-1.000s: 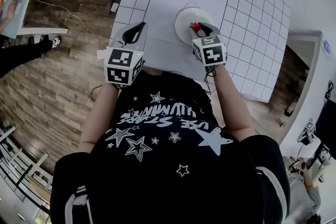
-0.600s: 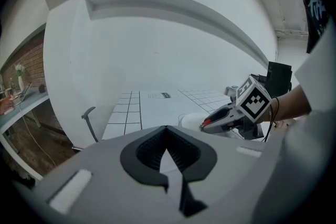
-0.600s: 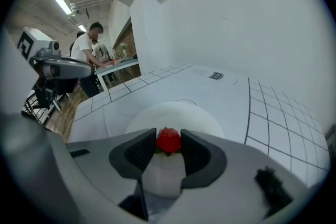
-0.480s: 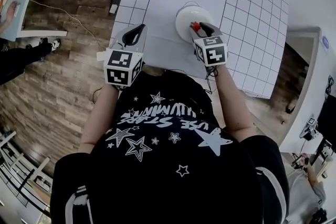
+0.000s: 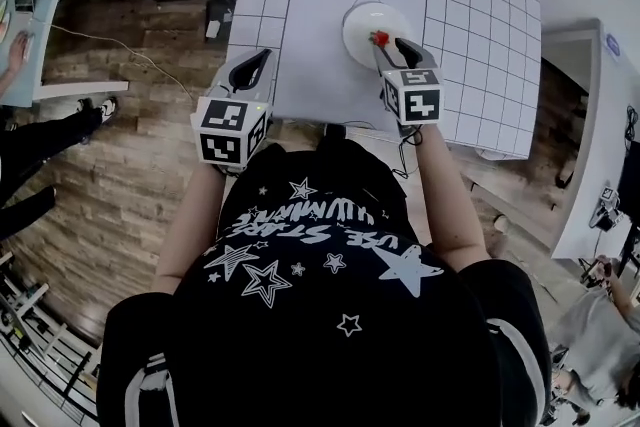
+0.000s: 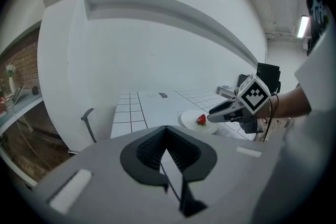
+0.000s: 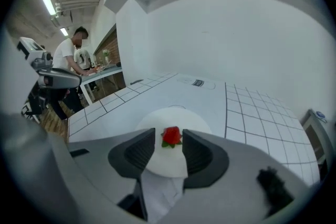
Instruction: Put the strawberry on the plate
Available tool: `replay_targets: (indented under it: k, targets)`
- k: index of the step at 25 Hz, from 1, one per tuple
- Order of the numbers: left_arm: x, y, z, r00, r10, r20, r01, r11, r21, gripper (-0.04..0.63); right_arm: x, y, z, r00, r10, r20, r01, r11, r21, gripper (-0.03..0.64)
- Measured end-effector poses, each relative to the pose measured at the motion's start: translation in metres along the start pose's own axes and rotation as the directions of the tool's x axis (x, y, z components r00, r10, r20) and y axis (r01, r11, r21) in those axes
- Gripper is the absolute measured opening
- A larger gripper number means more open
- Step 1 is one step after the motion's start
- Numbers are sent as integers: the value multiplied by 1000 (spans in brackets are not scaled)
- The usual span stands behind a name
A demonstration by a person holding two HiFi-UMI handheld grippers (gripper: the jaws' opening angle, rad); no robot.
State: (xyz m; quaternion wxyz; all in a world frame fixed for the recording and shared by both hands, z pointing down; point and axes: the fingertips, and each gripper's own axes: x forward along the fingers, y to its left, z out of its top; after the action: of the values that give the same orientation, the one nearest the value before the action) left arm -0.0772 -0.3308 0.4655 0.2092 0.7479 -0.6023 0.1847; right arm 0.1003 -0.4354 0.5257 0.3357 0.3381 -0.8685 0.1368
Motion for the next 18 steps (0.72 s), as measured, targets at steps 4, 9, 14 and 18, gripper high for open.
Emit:
replay_targets:
  k: [4, 9, 14, 18]
  targets:
    - [-10, 0, -8, 998, -67, 0, 67, 997, 25, 9, -26, 0, -12, 994, -105, 19, 103, 990, 93, 160]
    - [-31, 3, -20, 989, -148, 0, 147, 988, 53, 9, -61, 24, -32, 982, -185, 31, 176, 967, 183, 160]
    - [-50, 0, -29, 971, -238, 9, 236, 968, 89, 9, -94, 57, -43, 962, -268, 54, 248, 940, 236, 160]
    - [-64, -5, -37, 952, -307, 18, 303, 946, 114, 9, -115, 87, -50, 946, -316, 68, 287, 919, 272, 160]
